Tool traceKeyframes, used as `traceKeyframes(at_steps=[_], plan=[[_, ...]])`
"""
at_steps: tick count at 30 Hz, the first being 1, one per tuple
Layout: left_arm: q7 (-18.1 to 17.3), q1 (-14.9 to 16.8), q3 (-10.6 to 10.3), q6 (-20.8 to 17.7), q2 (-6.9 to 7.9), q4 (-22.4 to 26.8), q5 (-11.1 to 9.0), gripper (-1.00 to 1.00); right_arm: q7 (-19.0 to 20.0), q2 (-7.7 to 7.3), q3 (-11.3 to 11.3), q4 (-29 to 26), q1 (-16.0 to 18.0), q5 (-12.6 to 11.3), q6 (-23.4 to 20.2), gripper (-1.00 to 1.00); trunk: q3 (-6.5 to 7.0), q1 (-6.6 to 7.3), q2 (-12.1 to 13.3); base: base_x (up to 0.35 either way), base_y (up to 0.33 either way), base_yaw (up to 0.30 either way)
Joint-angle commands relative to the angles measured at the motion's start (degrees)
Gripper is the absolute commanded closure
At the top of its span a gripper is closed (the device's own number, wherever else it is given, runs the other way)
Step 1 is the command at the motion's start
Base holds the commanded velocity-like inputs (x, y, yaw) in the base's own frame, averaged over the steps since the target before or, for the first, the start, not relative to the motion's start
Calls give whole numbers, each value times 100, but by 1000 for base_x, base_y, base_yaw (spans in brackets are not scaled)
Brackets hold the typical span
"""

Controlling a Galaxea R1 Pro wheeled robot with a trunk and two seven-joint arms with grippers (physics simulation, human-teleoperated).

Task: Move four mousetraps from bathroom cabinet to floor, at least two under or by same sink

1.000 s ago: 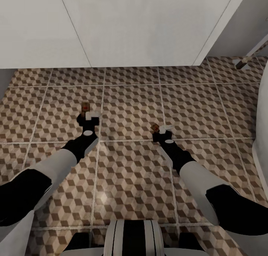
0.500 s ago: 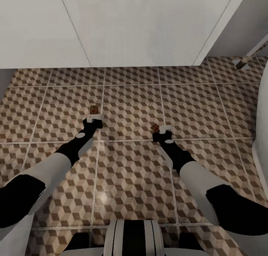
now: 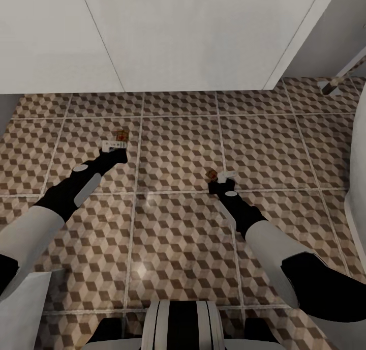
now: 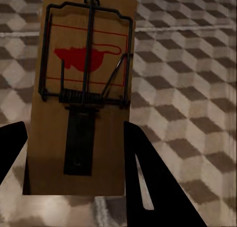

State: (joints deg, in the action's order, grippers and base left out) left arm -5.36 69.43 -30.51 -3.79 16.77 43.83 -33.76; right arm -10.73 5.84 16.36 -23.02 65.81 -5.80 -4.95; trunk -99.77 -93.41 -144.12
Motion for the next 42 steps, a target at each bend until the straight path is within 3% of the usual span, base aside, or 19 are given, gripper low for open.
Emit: traceKeyframes(at_steps=[1,6,8,12,16,23,31,42], plan=[[-38,-33,-21,-81,35,149,-59,100,-43,-4,54,-10,2,-48,-24,100,-3,1,-1,0,0,0],[-743,-68,-32,-717,40,245,-44,100,-41,-4,59,-10,2,87,-13,100,-3,1,-1,0,0,0],[-594,-69,-28,-783,17,205,-33,100,-43,-4,60,-10,2,113,-9,100,-3,1,-1,0,0,0],[291,-70,-39,-801,-33,182,-53,100,-42,-7,61,-10,2,128,-7,100,-3,1,-1,0,0,0],[585,-70,-42,-799,-76,179,-65,100,-37,-11,60,-10,2,131,-7,100,-3,1,-1,0,0,0],[673,-77,-43,-798,-129,170,-60,100,-81,0,11,-29,6,119,-28,100,-3,1,-1,0,0,0],[682,-98,-51,-798,-173,170,-60,100,-1203,4,-23,-365,18,83,-3,100,-3,1,-1,0,0,0],[702,-270,-52,-790,-226,170,-60,100,-1538,1,-108,-384,15,76,454,100,-3,1,-1,0,0,0]])
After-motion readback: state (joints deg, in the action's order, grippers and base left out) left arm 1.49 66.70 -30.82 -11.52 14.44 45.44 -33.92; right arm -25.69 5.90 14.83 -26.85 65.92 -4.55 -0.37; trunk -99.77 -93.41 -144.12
